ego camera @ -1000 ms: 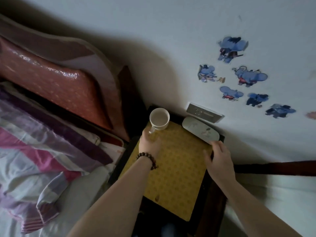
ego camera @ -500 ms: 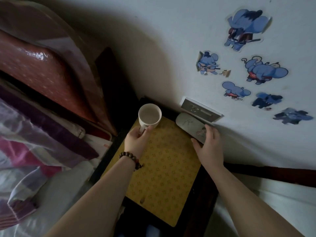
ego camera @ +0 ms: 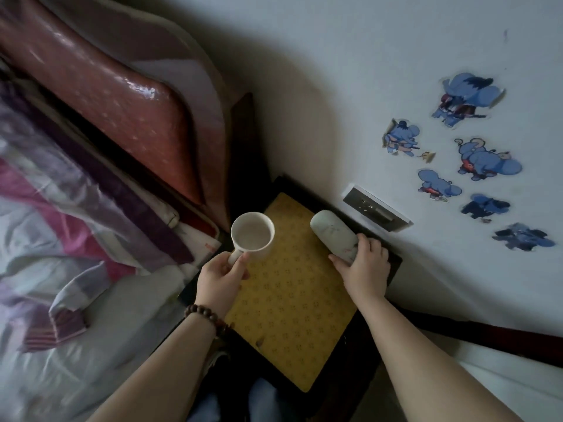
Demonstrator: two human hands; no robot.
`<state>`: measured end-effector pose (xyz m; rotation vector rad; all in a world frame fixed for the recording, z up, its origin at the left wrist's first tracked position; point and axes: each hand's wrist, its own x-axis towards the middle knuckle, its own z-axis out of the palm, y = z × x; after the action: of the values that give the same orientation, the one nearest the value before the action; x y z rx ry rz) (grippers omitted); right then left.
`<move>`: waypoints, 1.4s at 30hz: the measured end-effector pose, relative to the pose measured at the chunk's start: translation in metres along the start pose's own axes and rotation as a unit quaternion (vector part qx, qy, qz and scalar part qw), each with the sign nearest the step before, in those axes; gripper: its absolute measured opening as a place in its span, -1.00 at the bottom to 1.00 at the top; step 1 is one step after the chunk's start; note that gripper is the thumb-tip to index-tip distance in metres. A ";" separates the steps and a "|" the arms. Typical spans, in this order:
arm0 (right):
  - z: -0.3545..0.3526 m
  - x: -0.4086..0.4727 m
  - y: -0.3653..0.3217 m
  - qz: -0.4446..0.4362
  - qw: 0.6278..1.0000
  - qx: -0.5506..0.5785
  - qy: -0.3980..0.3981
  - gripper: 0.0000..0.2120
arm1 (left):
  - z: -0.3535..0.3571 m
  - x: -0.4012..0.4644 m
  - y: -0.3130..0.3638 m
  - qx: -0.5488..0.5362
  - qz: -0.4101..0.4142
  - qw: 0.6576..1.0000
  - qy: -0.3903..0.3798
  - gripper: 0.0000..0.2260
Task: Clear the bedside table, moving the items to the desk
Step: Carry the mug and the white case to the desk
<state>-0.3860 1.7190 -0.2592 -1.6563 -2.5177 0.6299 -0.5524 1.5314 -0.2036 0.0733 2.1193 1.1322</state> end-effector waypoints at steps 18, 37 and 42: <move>-0.044 -0.175 -0.268 -0.400 0.905 0.052 -0.135 -0.32 | -0.237 -0.176 -0.061 -0.237 -0.022 0.915 0.325 -0.84; 0.077 -0.684 -0.423 -0.694 0.646 0.033 -0.314 -0.34 | -0.429 -0.516 -0.388 -0.348 -0.162 0.661 0.644 -0.63; 0.098 -0.809 -0.435 -0.748 0.565 0.021 -0.348 -0.36 | -0.453 -0.596 -0.454 -0.353 -0.196 0.577 0.710 -0.62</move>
<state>-0.4502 0.8212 -0.0520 1.2757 -2.9300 0.9955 -0.2696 0.7185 -0.0415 -2.2553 2.2425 1.9068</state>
